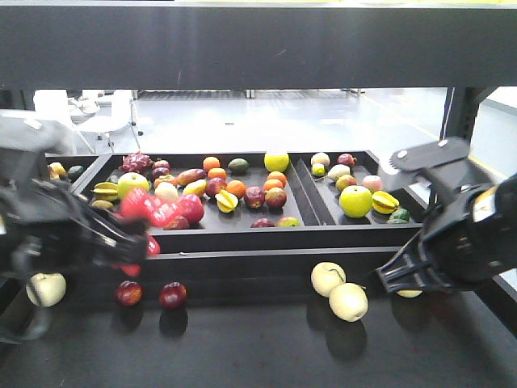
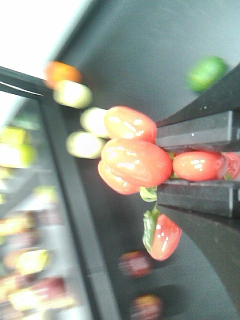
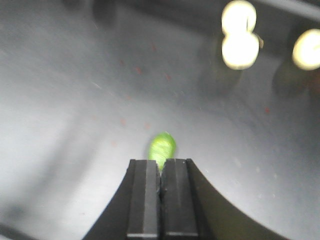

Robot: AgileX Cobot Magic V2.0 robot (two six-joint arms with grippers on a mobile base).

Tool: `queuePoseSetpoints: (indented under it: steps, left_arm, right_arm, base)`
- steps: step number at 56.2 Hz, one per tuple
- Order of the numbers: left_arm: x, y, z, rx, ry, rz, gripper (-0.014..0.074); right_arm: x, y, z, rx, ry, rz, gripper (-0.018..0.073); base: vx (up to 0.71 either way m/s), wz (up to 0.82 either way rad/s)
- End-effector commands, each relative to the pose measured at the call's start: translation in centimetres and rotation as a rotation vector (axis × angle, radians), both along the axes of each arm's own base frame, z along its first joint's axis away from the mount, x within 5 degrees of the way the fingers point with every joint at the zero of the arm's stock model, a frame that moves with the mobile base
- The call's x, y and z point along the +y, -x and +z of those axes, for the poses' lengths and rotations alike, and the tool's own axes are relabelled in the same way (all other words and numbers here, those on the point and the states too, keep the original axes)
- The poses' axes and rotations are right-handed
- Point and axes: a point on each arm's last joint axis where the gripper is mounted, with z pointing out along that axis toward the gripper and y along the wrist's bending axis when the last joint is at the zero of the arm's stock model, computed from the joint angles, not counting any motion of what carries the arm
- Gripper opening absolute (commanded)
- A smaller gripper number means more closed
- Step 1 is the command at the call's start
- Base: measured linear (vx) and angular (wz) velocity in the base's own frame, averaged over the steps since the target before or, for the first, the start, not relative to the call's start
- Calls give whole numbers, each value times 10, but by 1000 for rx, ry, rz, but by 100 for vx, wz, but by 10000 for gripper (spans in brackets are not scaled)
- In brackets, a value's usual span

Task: Pick snacks and fruit into basket
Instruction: 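Lift the goji-berry cluster up with the left gripper, then lower the open right gripper over the green lime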

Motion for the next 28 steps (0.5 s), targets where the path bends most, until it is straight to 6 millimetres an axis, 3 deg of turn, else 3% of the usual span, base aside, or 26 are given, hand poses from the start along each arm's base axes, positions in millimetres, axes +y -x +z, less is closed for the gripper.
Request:
queuePoseSetpoints:
  steps: [1, 12, 28]
  left_arm:
    - [11, 26, 37, -158, 87, -2, -7]
    - [25, 57, 58, -238, 124, -3, -7]
    - [36, 79, 67, -261, 137, -4, -7]
  right_arm:
    - [-3, -11, 10, -106, 22, -16, 50]
    - [2, -38, -22, -43, 108, -16, 161]
    - [12, -68, -69, 69, 121, -33, 522]
  base:
    - [0, 0]
    - [0, 0]
    - [0, 0]
